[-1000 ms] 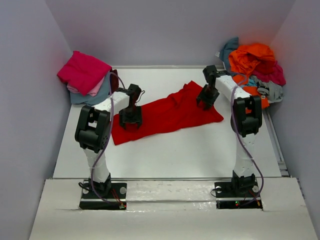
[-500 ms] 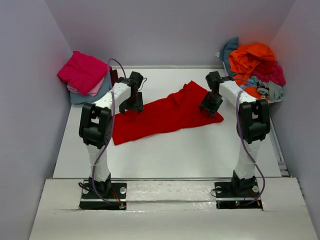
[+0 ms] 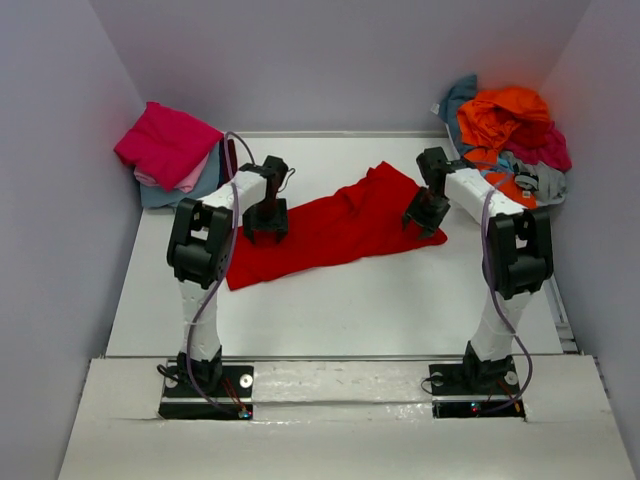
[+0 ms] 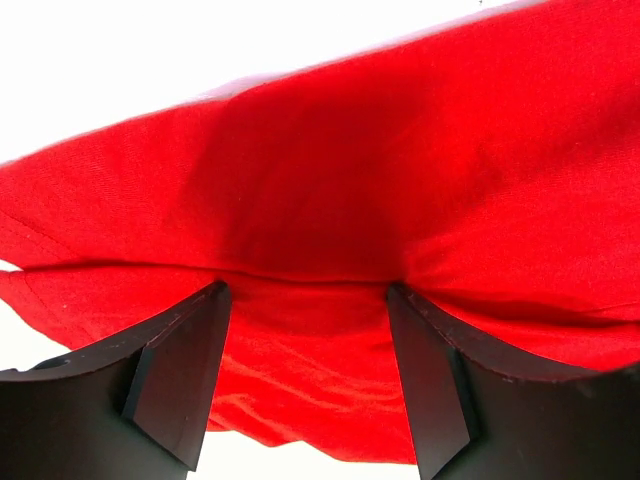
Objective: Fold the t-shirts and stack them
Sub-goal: Fold the tshirt
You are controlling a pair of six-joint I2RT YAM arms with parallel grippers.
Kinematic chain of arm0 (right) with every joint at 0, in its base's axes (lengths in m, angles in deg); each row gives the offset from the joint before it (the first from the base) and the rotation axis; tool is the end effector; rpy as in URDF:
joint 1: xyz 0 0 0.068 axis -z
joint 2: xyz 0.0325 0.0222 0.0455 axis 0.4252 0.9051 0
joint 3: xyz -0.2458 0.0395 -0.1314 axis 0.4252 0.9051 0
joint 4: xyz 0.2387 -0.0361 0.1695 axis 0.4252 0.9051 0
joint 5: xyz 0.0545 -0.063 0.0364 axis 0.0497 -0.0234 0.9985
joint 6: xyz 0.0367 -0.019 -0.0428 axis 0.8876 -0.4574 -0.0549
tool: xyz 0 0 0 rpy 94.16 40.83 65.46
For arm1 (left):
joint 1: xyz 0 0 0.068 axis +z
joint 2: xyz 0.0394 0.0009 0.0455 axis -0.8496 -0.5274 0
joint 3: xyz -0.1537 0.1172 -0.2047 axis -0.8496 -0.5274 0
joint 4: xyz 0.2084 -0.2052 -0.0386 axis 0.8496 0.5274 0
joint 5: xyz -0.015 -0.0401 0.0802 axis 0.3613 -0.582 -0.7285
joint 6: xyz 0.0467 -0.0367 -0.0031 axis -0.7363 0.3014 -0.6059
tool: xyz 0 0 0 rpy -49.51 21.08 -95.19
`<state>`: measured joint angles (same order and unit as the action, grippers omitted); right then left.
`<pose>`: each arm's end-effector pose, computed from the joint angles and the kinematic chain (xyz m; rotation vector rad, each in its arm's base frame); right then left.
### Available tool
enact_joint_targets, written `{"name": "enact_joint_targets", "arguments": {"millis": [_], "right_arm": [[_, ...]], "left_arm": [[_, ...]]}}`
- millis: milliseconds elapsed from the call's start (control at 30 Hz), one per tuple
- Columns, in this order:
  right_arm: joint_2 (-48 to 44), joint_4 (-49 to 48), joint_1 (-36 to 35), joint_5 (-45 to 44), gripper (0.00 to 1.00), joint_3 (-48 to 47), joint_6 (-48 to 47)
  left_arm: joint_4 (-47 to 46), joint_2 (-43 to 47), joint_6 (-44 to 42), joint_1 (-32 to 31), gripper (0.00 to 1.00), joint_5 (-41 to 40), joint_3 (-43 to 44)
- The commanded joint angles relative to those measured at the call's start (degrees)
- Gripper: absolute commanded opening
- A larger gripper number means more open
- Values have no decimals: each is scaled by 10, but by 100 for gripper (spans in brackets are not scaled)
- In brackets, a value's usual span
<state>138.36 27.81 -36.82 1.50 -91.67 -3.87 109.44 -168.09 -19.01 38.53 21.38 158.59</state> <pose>0.4102 0.0843 0.2037 0.8546 2.8173 0.1385 0.4325 -0.1491 0.1524 -0.0398 2.8687 0.0283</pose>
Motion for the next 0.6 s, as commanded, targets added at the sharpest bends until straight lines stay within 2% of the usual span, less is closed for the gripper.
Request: {"name": "enact_joint_targets", "arguments": {"millis": [0, 267, 567], "right_arm": [[-13, -28, 2, 21, 50, 26, 11], [27, -40, 2, 29, 50, 21, 9], [106, -16, 2, 31, 50, -61, -1]], "left_arm": [[-7, -19, -3, -1, 76, 29, -26], [-13, 0, -2, -1, 76, 30, -62], [-16, 16, -3, -1, 75, 38, -99]]}}
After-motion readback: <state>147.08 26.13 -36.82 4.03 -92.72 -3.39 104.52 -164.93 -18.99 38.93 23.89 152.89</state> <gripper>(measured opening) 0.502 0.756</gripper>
